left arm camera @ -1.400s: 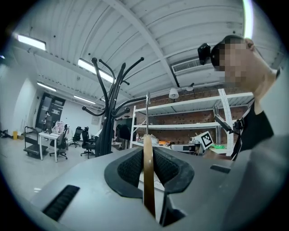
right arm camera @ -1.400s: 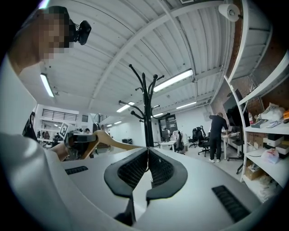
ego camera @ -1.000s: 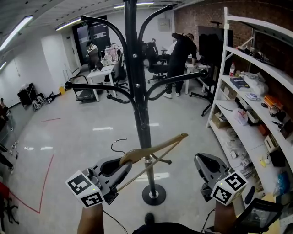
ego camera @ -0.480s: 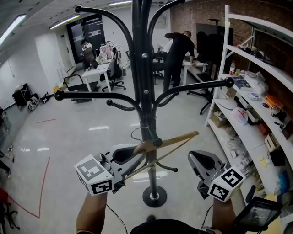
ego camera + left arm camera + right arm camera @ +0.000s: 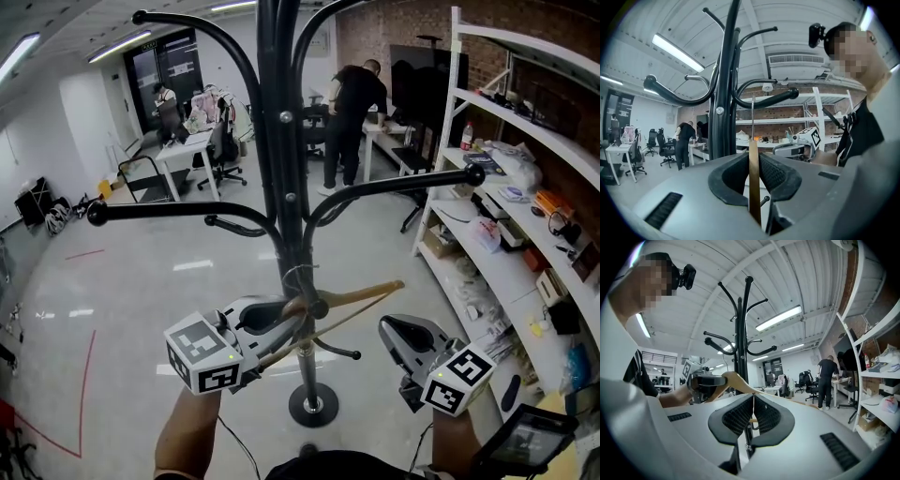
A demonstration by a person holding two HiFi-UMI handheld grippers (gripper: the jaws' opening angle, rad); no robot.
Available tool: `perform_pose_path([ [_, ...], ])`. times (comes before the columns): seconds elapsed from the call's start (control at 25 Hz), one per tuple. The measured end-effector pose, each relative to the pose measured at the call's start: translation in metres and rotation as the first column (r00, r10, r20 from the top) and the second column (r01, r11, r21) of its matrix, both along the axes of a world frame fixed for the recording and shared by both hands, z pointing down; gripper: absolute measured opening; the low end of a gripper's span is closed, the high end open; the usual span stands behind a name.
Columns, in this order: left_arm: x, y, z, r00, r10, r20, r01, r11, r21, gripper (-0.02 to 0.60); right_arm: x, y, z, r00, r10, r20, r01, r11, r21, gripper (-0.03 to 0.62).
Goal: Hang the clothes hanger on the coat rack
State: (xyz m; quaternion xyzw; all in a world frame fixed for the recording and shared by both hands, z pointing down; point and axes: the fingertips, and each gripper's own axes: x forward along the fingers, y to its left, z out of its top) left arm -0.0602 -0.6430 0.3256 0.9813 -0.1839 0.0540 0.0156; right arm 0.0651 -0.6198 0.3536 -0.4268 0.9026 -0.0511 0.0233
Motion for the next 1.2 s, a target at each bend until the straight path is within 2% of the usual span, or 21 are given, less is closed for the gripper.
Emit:
perform_pose_path([
  [0.68, 0.0038, -0.0021, 0.0078, 0.997, 0.073, -0.029, -0.073, 0.997, -0.027, 0.052, 0.0007, -0.0087, 0.0088, 1.0, 0.011, -0.001, -0.011, 1.0, -0.026, 0.008],
  [1.2, -0.0002, -0.0091, 0.0079, 1.0, 0.001, 0.0, -0.001, 0.994, 0.108, 0.054, 0.0027, -0.0049, 0.0083, 1.0, 0.016, -0.005, -0.016, 1.0, -0.026, 0.008],
])
